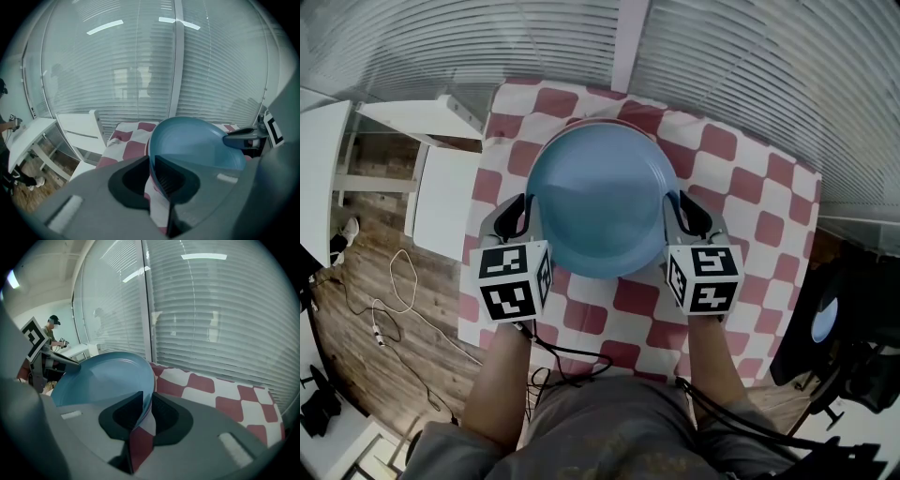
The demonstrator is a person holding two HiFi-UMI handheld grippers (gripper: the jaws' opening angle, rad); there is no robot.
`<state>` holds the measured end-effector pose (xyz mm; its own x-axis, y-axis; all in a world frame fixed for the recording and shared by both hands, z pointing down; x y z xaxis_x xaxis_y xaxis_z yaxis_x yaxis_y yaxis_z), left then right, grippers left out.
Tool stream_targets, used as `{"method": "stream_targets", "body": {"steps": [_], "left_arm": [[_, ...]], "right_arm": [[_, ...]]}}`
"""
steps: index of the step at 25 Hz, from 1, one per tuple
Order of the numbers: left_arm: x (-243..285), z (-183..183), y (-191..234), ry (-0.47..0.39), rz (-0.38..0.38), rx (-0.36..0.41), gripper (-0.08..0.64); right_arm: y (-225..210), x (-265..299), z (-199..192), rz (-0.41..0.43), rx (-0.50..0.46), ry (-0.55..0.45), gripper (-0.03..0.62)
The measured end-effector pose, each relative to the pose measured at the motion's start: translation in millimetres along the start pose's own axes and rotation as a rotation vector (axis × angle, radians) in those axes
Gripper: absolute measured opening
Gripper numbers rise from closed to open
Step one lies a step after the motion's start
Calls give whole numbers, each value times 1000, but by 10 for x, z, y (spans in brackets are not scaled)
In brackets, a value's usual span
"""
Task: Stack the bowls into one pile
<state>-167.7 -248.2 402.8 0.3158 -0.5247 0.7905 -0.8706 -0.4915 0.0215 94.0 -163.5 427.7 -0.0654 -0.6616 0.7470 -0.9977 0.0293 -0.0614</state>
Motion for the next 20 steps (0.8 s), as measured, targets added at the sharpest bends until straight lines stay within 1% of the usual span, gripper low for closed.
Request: {"method": "stream_targets", "body": {"steps": [12, 20], "left_arm": [[187, 45, 48, 20, 5, 3, 40], [251, 40, 52, 16, 11, 6, 41]], "right_arm": [[-27, 154, 48, -4, -13, 8, 94], [-43, 203, 60, -10, -19, 1, 95]]}}
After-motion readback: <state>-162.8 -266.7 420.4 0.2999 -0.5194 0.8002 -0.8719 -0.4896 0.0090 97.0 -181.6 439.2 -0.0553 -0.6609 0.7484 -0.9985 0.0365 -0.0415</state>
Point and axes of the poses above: the fingertips, and each gripper's own axes: x forward along the fingers, y to its left, z out of its top, the point moved 9 cm from there along -x, backward along the fingers, and after that the axes turned 6 degrees about y, right-handed, at the moved point
